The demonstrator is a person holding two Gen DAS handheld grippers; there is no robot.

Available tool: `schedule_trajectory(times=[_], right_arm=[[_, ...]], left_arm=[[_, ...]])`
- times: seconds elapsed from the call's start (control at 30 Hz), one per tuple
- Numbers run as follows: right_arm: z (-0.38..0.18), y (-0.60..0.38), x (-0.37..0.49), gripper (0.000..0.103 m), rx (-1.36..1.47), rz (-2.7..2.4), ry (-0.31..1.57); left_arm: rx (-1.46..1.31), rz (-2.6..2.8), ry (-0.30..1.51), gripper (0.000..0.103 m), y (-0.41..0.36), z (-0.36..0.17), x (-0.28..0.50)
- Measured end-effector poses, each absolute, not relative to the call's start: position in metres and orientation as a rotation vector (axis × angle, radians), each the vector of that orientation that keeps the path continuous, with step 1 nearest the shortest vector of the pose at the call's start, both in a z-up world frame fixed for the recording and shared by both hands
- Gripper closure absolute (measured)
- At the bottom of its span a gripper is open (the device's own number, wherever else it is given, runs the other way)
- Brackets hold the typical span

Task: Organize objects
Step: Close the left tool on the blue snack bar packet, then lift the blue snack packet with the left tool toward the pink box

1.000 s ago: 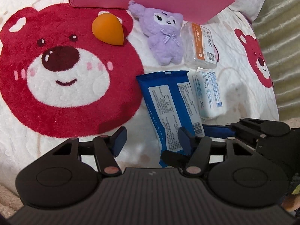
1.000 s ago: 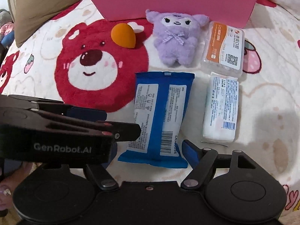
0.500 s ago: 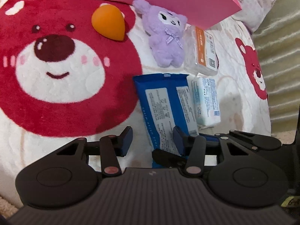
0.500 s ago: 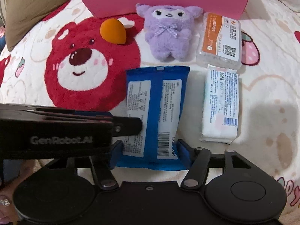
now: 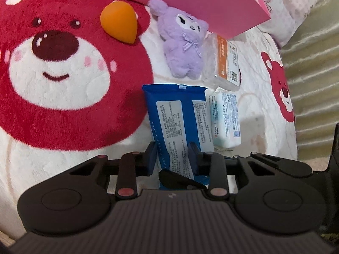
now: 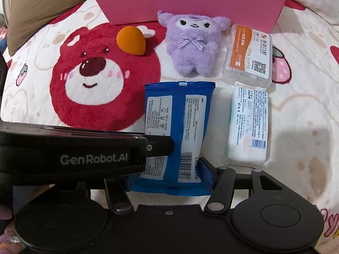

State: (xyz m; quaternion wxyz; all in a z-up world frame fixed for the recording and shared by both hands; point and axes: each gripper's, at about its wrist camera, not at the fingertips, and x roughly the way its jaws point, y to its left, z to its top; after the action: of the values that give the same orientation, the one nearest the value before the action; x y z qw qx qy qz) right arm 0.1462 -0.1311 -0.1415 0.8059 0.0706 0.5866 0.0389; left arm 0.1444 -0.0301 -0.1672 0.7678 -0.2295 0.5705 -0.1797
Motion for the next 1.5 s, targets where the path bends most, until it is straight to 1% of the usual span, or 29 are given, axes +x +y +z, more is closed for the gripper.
schedule_trajectory(times=[0.13,0.2,0.33,0.73,1.27,1.33,1.5], right_arm=[[-0.148,-0.135,0.150,0.039,0.193,0.071,1.278],[-0.149,-0.137,0.151,0.039,0.204,0.066,1.281],[-0.147,-0.129,0.148,0.039,0.158,0.069,1.270],[-0.126,-0.122,0.134,0.040,0.138,0.127,1.191],[-0.088,-0.117,0.104,0.040,0.173,0.178,1.003],[-0.084,-0.115,0.098,0.040,0.163,0.185,0.975],[-0.076,-0.114,0.093,0.040,0.184,0.189,0.929]], left_arm=[[-0.466,-0.401,1.233,0.072,-0.035,-0.168,0.145],[-0.453,-0.410,1.223,0.069,-0.036,-0.167,0.143],[-0.457,-0.418,1.207,0.069,-0.034,-0.165,0.140],[-0.446,-0.418,1.168,0.071,-0.030,-0.147,0.123],[-0.473,-0.417,1.029,0.071,-0.011,-0.104,0.095],[-0.410,-0.411,1.016,0.071,-0.017,-0.096,0.091],[-0.417,-0.403,0.994,0.071,-0.014,-0.084,0.090]])
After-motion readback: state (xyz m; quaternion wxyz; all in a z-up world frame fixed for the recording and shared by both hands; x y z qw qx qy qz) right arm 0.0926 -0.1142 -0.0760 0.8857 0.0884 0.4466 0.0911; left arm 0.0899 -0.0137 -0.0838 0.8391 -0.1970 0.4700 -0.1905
